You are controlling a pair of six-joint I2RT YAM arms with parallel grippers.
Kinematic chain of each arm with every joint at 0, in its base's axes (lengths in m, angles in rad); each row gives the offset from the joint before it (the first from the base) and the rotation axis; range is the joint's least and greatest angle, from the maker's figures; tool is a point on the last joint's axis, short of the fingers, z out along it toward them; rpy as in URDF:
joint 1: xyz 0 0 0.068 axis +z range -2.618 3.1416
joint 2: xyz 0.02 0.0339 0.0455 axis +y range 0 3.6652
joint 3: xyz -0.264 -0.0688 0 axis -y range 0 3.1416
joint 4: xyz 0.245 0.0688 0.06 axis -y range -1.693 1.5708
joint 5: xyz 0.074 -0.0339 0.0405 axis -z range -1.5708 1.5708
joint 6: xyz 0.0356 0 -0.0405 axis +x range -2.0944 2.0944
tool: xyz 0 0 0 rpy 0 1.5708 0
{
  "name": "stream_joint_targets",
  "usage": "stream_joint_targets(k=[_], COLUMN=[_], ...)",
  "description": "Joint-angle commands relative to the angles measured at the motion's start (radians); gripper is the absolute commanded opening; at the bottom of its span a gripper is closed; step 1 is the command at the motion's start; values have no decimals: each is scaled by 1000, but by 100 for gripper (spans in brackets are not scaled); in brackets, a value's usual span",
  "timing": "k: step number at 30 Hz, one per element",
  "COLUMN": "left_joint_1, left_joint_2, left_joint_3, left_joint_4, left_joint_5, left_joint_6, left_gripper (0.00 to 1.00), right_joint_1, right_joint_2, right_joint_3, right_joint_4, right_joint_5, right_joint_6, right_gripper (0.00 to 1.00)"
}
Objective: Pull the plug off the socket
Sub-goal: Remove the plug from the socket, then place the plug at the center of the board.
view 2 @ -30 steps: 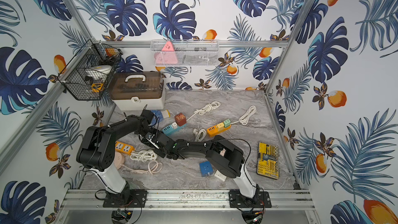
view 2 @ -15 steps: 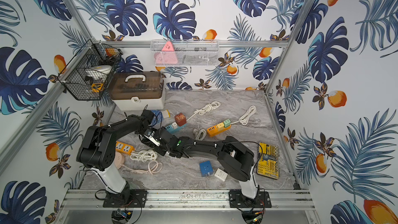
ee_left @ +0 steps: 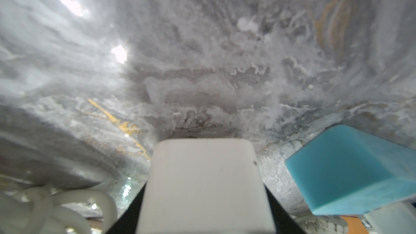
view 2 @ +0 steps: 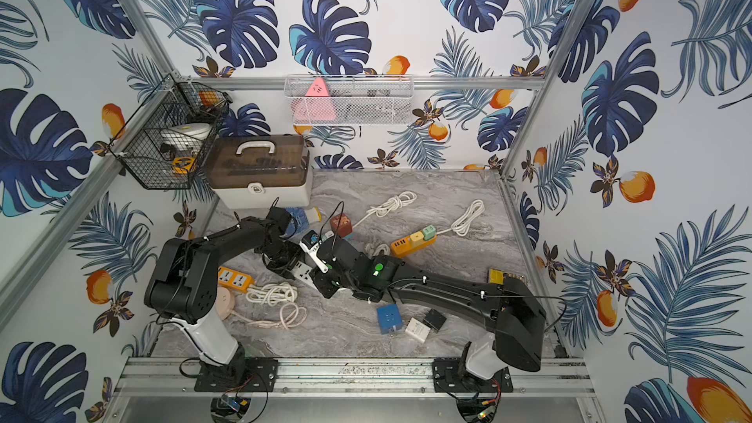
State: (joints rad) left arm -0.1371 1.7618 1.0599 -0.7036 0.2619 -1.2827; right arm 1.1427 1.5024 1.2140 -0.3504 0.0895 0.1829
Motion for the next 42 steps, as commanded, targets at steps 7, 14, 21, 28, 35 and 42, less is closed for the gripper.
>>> stream_joint_targets(k=[7, 14, 21, 28, 35, 42], left_joint_1=[4, 4, 5, 5, 6, 6], left_joint_2=[-19, -27, -33, -36, -33, -31], left_joint_3=[-17, -37, -41, -48, -38, -31], left_joint_4=[-12, 1, 1, 6, 0, -10], left_joint_5=[-6, -4, -9, -4, -4, -3], left_joint_6=[24, 16, 15, 7, 9, 11], left_gripper=[0, 0, 0, 0, 0, 0], right_joint_1=[9, 24, 26, 36, 48, 48], right_joint_2=[-110, -66, -13, 94, 178, 234], right_joint_3=[-34, -22, -14, 2, -9, -31], right_joint_4=[-455, -638, -721, -727, -718, -694], right_joint_5=[-59, -89, -104, -154, -178, -201], right_joint_6=[295, 405, 457, 490, 510, 531], right_gripper=[22, 25, 26, 26, 27, 30])
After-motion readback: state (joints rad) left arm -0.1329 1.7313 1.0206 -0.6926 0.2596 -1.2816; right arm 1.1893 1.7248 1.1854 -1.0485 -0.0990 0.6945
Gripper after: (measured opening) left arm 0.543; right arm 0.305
